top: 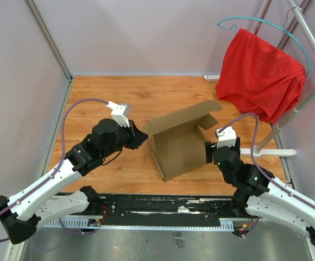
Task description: Fold the paper box
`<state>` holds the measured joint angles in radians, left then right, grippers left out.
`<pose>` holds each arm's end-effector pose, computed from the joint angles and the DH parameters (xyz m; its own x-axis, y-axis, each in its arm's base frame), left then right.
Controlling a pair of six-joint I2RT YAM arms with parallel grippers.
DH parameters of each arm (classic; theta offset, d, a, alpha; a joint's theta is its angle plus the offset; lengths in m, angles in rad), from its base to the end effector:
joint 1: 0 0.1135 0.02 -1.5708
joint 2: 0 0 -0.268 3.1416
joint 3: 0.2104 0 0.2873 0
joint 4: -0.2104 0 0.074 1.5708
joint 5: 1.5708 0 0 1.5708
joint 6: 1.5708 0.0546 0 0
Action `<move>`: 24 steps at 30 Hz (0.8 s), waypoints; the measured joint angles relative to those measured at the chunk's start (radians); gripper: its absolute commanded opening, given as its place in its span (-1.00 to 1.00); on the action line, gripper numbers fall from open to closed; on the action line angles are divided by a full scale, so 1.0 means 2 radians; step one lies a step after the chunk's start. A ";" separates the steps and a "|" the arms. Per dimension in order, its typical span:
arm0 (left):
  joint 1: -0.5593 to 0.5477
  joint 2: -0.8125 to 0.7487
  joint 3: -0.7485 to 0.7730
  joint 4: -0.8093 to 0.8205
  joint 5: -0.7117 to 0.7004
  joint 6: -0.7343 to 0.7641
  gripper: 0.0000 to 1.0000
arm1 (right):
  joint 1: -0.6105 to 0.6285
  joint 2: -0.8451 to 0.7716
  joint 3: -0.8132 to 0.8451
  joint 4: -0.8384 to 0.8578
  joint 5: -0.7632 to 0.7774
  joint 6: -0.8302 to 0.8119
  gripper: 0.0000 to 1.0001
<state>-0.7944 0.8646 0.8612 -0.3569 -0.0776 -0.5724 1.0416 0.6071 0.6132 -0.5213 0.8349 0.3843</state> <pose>0.1764 -0.1736 0.3312 -0.5654 -0.1950 -0.8014 0.4214 0.7670 -0.4839 0.1242 0.1322 0.2736 -0.3258 -0.0585 -0.9436 -0.1420 0.9898 -0.0123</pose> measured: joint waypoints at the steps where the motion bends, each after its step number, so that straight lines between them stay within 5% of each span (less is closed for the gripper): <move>1: 0.000 0.002 0.005 0.000 -0.002 0.000 -0.99 | -0.022 0.002 -0.001 0.003 -0.009 -0.004 0.56; 9: 0.000 0.021 0.019 0.000 -0.008 0.000 -0.99 | -0.246 0.027 -0.011 0.081 -0.205 -0.067 0.61; 17: 0.000 0.023 0.019 0.000 -0.008 0.001 -0.99 | -0.334 0.113 0.006 0.150 -0.383 -0.109 0.62; 24: 0.000 0.027 0.027 -0.002 -0.011 0.005 -1.00 | -0.363 0.188 0.032 0.178 -0.440 -0.134 0.62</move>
<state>-0.7944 0.9192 0.9142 -0.3607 -0.0990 -0.5621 0.3157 0.9829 0.6781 -0.1658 -0.0444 0.1169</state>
